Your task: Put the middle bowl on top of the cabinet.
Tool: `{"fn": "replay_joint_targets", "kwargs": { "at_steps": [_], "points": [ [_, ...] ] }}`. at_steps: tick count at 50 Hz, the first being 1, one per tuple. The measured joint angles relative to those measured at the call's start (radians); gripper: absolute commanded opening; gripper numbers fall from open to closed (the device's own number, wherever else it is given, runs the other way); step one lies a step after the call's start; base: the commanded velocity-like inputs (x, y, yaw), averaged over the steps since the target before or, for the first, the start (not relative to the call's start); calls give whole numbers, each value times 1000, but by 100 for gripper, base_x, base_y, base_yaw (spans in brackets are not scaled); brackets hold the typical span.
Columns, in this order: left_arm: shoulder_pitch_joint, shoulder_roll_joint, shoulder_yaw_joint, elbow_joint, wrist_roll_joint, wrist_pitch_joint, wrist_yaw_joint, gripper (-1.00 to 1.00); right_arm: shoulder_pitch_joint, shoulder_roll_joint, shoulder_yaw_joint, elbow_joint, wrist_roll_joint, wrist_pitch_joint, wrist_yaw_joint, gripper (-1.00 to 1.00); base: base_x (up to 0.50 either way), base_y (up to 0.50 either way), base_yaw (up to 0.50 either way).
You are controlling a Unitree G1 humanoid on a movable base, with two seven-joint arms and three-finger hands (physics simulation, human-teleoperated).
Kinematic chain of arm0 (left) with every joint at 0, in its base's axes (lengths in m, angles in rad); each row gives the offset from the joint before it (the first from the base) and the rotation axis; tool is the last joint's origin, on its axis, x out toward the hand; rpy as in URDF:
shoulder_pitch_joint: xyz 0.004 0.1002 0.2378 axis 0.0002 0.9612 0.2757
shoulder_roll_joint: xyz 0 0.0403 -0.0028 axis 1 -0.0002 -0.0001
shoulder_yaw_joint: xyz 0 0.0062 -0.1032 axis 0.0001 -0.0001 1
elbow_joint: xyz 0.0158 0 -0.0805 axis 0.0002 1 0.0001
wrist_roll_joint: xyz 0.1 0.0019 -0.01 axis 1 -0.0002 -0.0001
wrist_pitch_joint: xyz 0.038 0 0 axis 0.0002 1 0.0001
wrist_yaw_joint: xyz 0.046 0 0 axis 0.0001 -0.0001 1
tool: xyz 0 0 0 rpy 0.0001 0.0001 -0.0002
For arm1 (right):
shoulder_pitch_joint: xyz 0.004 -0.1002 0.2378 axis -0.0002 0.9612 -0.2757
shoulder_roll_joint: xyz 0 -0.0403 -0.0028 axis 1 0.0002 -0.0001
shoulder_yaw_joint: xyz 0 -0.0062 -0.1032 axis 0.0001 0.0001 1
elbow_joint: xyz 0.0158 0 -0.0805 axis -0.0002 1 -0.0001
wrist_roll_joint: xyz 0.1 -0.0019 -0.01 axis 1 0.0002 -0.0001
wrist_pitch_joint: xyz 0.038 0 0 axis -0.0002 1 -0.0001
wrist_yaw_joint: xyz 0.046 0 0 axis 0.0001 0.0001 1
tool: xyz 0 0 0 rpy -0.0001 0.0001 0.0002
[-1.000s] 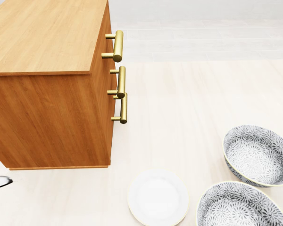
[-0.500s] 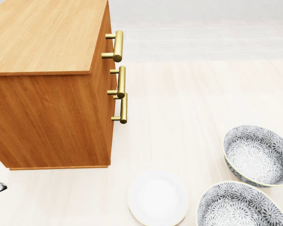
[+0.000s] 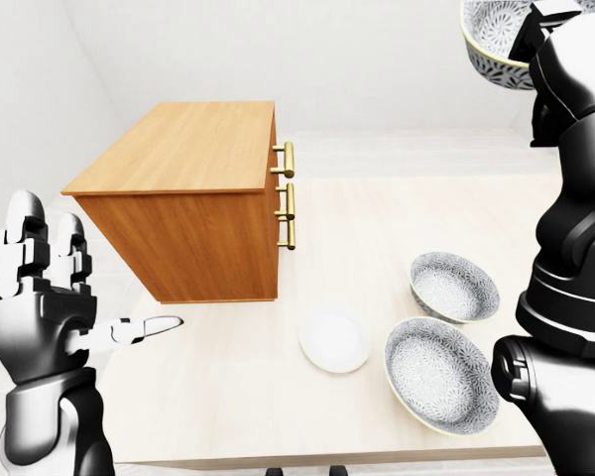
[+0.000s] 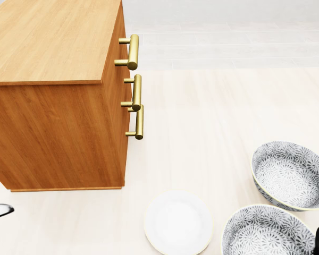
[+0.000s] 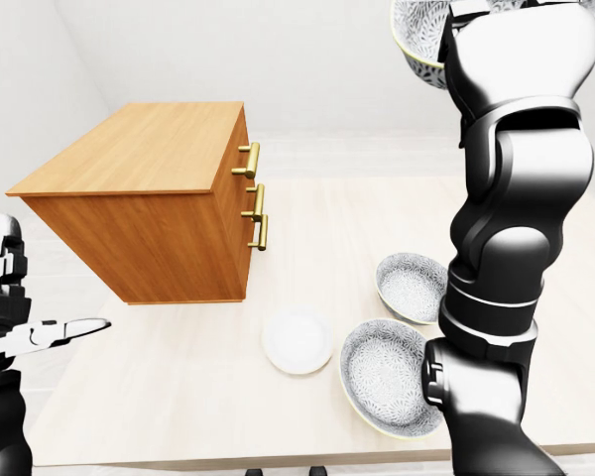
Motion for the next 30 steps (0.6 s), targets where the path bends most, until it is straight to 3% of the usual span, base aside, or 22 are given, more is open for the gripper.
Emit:
{"fn": "replay_joint_targets", "kwargs": {
  "at_steps": [30],
  "points": [
    [12,10,8,41,-13,0,-7,100,-465,221,134,466,113,0,0,-100,0,0,0]
  ]
}}
